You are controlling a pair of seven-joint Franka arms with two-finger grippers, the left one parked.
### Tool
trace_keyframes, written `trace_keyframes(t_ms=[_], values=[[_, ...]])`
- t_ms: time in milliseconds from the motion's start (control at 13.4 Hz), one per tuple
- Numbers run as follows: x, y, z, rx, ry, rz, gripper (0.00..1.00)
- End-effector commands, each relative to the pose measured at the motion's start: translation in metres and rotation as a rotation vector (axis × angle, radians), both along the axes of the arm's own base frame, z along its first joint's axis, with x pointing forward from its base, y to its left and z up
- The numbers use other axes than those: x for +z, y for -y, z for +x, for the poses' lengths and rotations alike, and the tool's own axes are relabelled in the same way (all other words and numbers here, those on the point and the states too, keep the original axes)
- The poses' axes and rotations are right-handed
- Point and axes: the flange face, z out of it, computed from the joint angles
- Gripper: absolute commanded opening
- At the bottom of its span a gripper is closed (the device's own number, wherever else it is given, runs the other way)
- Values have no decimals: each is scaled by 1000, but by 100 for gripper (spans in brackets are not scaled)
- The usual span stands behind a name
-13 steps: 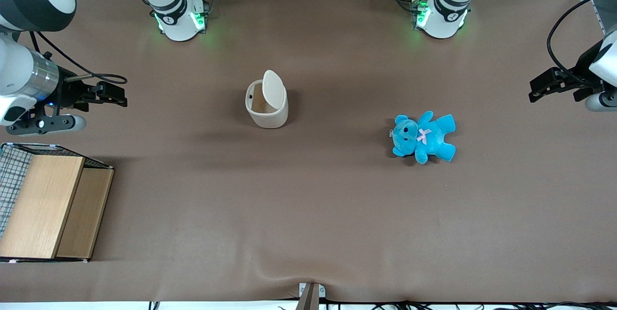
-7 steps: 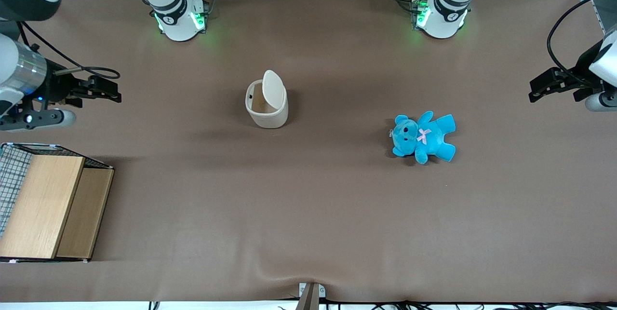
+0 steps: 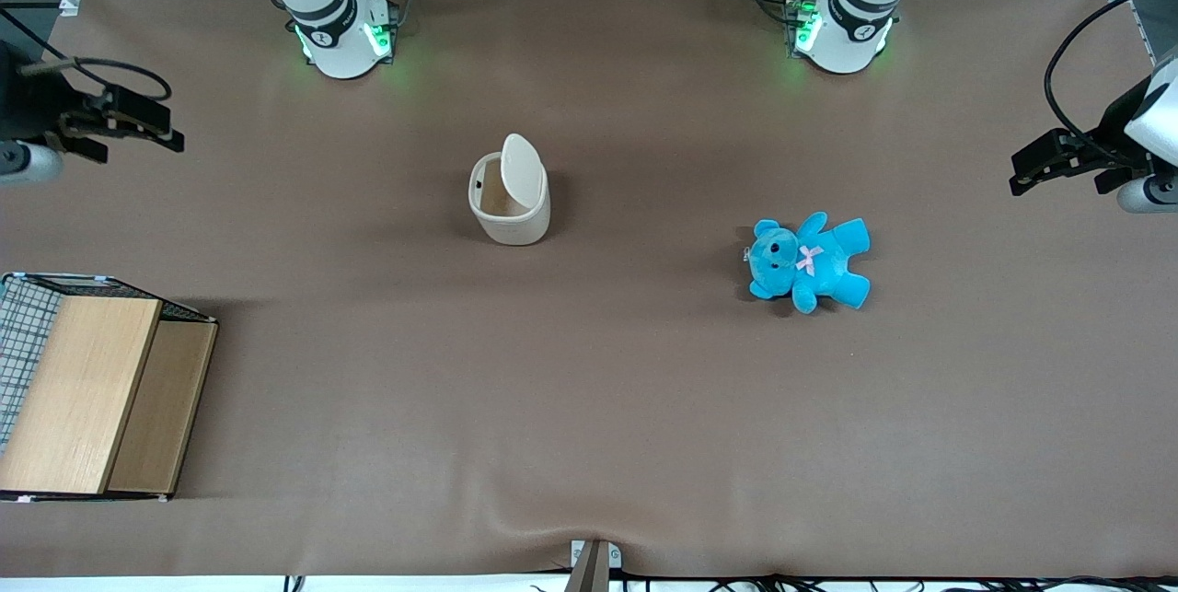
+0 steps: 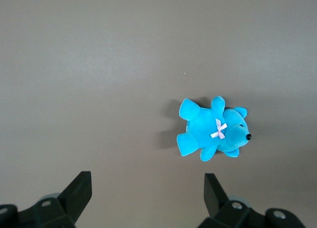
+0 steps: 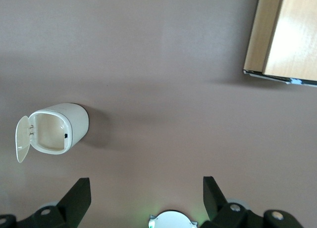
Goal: Open trash can with right arm
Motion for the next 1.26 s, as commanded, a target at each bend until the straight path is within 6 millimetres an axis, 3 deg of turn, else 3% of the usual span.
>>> trace_keyframes(t_ms=[0,223,372,744,1190], values=[[12,1,-15,-44,-4,-39,100],[20,9,-20,-71,3,-77,100],[35,13,-25,-95,9,-90,100],[40,12,-28,-193,-1,-97,100],[44,14,-24,-125,39,-94,100]])
